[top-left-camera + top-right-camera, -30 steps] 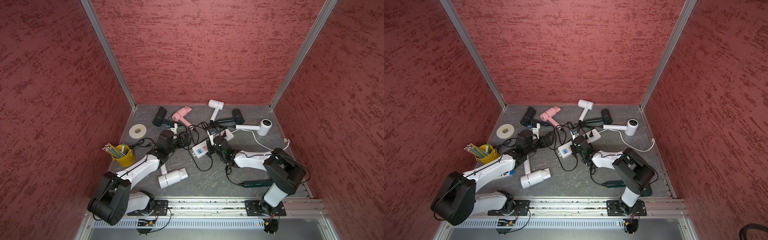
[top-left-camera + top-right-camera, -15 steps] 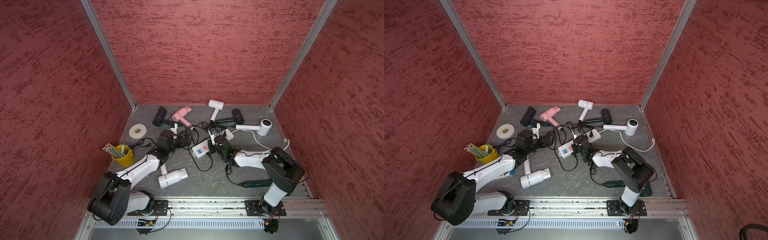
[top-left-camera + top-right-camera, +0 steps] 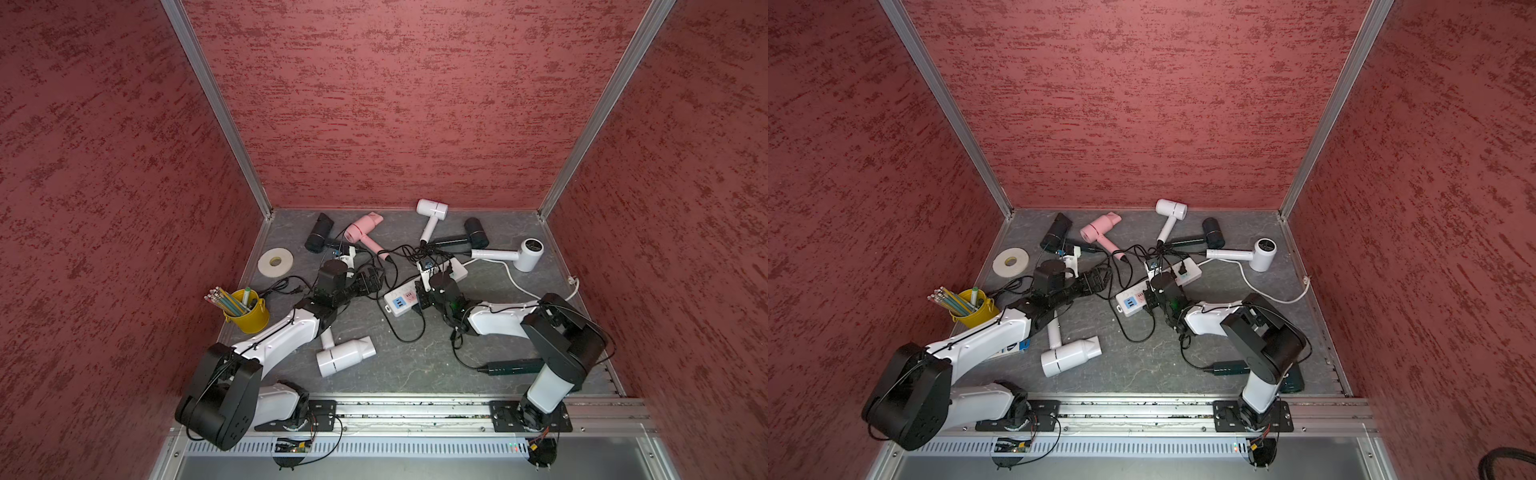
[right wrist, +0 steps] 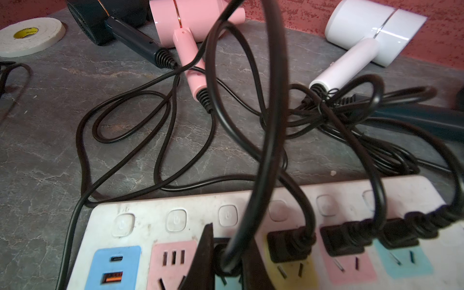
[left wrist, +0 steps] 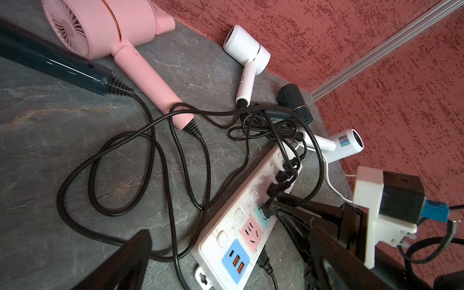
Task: Charge the blow dryers
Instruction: Insert the plug into the socket.
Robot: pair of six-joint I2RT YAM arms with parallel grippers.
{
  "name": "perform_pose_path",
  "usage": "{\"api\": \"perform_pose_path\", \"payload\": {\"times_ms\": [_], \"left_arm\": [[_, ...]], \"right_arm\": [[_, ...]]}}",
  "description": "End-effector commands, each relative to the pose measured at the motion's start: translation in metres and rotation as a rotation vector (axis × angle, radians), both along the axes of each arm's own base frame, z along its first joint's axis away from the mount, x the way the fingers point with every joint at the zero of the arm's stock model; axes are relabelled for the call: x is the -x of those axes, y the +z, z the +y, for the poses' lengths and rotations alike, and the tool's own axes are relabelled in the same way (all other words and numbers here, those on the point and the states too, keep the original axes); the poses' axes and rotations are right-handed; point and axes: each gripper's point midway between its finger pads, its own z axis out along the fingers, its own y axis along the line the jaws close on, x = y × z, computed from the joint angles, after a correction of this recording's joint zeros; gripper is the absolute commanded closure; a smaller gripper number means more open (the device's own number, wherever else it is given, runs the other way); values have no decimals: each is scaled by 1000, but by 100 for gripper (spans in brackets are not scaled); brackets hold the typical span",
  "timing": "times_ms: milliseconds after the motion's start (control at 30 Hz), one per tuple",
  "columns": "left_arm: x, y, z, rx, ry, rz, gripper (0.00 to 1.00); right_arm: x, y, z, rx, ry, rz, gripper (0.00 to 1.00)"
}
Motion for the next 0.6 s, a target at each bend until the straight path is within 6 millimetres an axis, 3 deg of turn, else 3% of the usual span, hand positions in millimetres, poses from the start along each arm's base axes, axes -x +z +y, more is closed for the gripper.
{"api": "perform_pose_path", "payload": {"times_ms": [0,567], "left_arm": [[0,-2,0,-8,-15,-14,0],[0,-1,-1,-4,-21,-20,0]], "right_arm": [[6,-16,-2,10,7,43,100],[8,-26,-22,58,-73,67,100]]}}
